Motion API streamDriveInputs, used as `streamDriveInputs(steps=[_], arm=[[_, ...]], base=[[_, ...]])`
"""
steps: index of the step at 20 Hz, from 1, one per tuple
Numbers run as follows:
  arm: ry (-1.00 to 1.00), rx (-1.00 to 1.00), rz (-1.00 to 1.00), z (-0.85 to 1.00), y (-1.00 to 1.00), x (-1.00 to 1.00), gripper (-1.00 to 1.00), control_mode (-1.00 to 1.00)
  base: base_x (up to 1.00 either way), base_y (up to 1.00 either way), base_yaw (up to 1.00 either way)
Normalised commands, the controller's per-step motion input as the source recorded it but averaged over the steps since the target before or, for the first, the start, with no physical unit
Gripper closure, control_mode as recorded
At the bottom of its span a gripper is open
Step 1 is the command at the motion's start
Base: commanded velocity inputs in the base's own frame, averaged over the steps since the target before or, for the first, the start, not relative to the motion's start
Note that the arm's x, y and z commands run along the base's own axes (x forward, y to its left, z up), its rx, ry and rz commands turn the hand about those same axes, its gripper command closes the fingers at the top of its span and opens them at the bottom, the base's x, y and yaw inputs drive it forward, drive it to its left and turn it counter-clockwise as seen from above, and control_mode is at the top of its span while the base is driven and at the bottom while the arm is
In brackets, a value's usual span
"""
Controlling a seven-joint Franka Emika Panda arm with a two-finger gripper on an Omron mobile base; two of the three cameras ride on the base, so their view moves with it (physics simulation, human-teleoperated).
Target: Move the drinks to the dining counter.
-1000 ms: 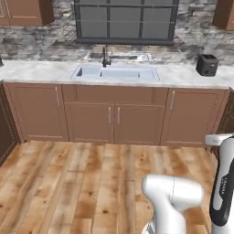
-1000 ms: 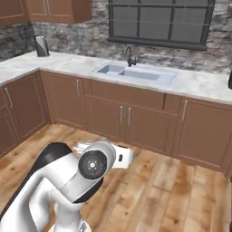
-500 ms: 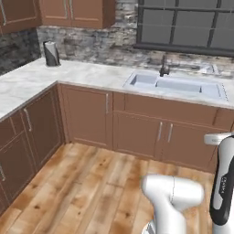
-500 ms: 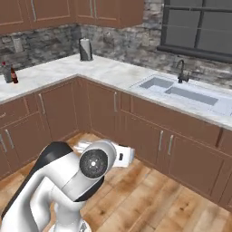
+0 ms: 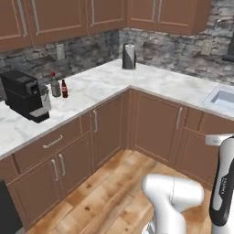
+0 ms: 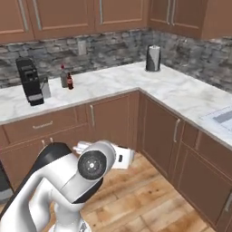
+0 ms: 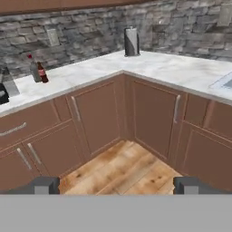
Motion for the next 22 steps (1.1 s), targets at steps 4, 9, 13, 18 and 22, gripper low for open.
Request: streamDriveInputs(steps=[4,9,13,18,22], arm=[[0.00,0.00,0.00,0.00,0.00,0.00,-1.00,1.00],[0.00,0.00,0.00,0.00,0.00,0.00,-1.00,1.00],[0.00,0.00,0.00,0.00,0.00,0.00,-1.00,1.00],[0.00,0.00,0.00,0.00,0.00,0.00,-1.00,1.00],[0.00,0.00,0.00,0.00,0.00,0.00,-1.00,1.00]], base=[[0.83,0.22,0.69],[0.89,0.11,0.70],[0.57,-0.18,0.48],[0.08,-0.79,0.24],[0.05,-0.91,0.21]])
